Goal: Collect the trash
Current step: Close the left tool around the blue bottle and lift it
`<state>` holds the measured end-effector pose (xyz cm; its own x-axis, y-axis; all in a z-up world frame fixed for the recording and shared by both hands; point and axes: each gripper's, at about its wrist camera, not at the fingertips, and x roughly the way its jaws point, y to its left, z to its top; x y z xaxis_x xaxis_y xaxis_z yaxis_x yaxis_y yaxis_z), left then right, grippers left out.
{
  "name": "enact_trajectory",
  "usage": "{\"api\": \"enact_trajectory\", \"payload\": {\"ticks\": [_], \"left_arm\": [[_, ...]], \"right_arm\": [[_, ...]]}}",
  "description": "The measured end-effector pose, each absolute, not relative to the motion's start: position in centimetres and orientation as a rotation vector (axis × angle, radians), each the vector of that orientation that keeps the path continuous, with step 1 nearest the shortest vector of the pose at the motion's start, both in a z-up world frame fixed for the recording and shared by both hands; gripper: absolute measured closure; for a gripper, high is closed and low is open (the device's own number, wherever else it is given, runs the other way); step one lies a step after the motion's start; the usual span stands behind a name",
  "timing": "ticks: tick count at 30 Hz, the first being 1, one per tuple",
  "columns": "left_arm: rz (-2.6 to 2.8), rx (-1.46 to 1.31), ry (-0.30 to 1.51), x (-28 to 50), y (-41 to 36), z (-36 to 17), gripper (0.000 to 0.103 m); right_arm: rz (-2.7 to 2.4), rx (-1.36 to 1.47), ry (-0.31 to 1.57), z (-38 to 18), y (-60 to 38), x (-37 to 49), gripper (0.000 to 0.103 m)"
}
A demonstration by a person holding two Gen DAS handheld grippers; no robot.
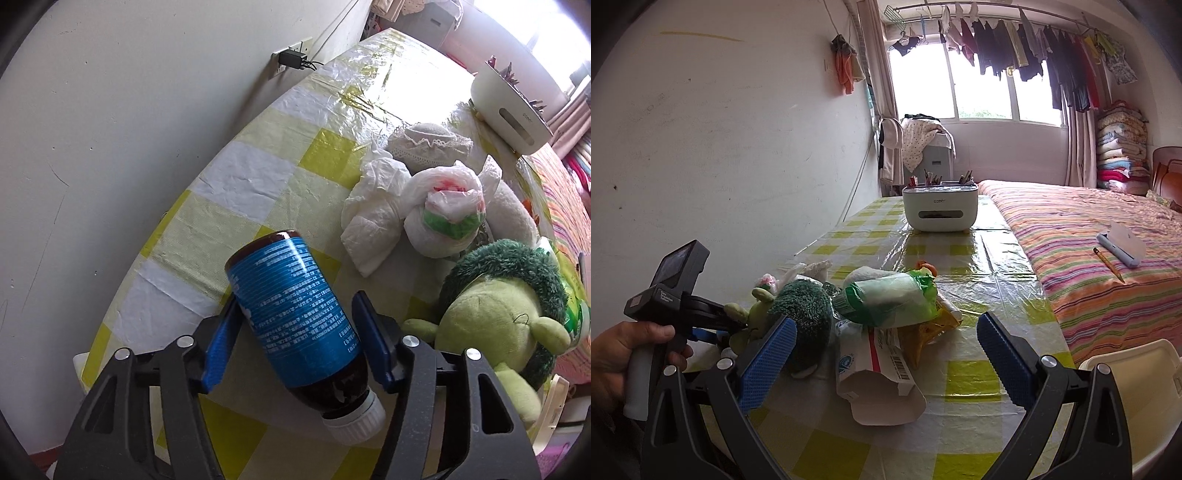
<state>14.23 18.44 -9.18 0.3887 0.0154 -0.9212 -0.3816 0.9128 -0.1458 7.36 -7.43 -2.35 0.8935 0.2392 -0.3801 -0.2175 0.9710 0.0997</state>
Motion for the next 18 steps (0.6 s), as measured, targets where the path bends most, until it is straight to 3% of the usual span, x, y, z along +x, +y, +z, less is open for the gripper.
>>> {"api": "enact_trajectory", "payload": {"ticks": [18], "left_arm": [[0.136,-0.466,1.09,12.3,19.4,-8.2,0.057]], "right_arm": [[0.39,0.012,0.498,-2.8,-1.9,11.0,0.008]]}}
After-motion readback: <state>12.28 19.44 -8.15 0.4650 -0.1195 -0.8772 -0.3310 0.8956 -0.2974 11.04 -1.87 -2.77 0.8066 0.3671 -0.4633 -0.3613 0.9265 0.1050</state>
